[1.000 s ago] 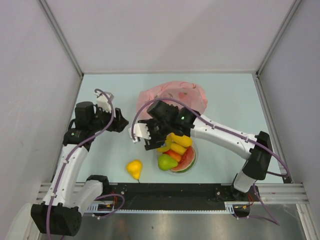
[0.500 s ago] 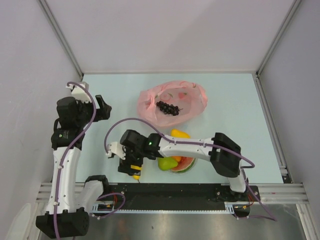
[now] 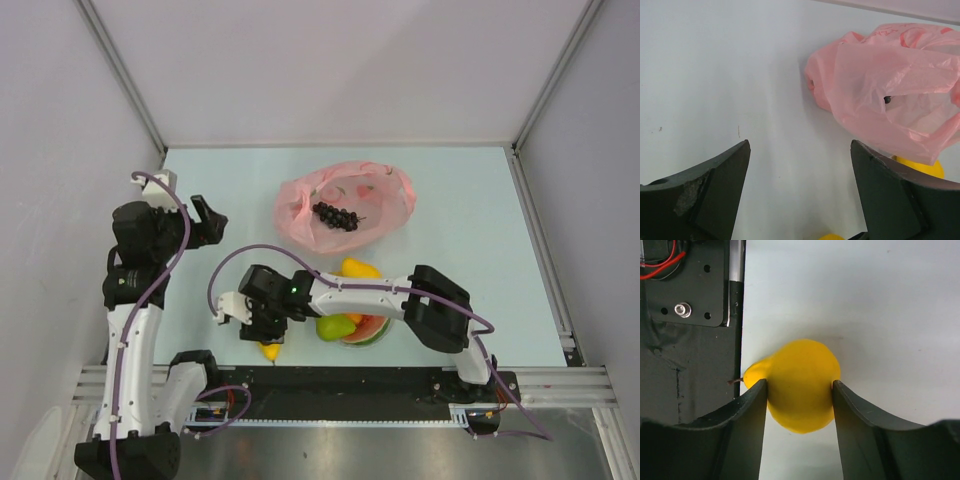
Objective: Take the fake fruits out of the plastic bag
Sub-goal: Pick up the fake fruit from the center of the board, then place the fake fruit on the plate.
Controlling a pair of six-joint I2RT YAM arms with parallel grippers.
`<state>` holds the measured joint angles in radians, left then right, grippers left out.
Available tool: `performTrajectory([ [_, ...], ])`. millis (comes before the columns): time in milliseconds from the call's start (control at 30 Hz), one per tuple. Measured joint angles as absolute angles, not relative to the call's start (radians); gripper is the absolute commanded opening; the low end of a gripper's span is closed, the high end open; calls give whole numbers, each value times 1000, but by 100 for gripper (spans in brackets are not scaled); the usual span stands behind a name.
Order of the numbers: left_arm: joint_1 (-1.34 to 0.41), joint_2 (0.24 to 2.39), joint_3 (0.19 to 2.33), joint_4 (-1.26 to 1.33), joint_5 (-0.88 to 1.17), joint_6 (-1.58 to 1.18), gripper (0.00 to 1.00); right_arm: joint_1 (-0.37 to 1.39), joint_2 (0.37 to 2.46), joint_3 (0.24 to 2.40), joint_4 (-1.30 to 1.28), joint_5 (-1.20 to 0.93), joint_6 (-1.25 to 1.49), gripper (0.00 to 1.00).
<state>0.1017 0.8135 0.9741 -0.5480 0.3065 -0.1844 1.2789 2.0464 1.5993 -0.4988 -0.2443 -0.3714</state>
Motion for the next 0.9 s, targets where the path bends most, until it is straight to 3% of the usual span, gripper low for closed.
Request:
performTrajectory([
  [33, 102, 813, 974, -546, 312, -185, 86, 1278, 2046, 1601, -503, -251, -381, 21],
  [100, 102, 816, 974, -541, 323, -185, 86, 1274, 2046, 1612, -523, -261, -405, 18],
  [367, 102, 902, 984, -508, 390, -196, 85, 1217, 1972, 1755, -696, -282, -492, 20],
  [600, 102, 991, 1056, -451, 479, -201, 85, 1048, 1708, 1901, -809, -287, -534, 22],
  [900, 102, 1152, 1210, -458, 511, -154, 85, 910, 1353, 1536, -937, -272, -717, 24],
])
